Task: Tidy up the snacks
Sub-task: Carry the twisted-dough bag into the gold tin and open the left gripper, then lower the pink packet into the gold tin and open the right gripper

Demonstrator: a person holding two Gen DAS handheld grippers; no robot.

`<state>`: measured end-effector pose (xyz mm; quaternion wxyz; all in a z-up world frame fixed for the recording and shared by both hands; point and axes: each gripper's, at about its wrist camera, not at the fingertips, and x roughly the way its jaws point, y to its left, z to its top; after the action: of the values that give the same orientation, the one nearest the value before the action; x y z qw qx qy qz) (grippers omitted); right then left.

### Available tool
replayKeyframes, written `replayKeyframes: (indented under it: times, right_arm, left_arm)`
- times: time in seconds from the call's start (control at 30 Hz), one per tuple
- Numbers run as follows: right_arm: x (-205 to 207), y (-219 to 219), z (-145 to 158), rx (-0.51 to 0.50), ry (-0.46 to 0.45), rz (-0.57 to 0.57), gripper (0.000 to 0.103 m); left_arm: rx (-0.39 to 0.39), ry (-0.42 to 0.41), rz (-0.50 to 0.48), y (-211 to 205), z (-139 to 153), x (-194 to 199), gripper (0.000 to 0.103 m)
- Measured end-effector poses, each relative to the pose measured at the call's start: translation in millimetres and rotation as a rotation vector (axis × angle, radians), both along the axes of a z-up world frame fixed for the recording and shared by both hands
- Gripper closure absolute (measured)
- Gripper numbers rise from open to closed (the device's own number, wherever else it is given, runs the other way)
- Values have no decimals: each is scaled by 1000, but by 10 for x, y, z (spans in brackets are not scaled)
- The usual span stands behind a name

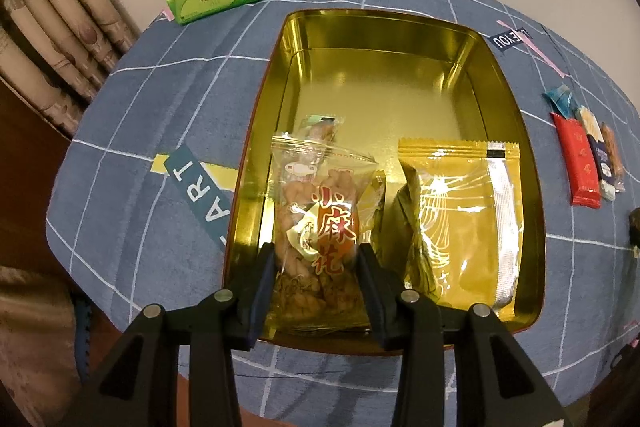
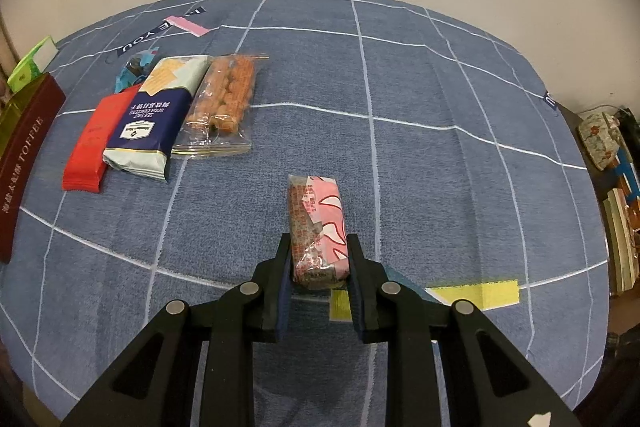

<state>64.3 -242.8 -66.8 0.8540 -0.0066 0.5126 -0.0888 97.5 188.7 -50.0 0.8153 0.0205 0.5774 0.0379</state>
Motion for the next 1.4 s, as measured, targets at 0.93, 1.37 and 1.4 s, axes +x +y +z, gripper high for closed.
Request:
replayKeyframes:
  times: [0.93,1.37,1.4]
  right_arm:
    - [9,262,148,-48,-16,-16,82]
    - [94,866,329,-29,-30,86,82]
    - [101,923,349,-25,-32,95,82]
  left_arm:
    - [-20,-161,49,140,370,-277,45]
    - [-3,-226,131,251,449,-437,45]
    - [0,-232,138,268,456,-454,45]
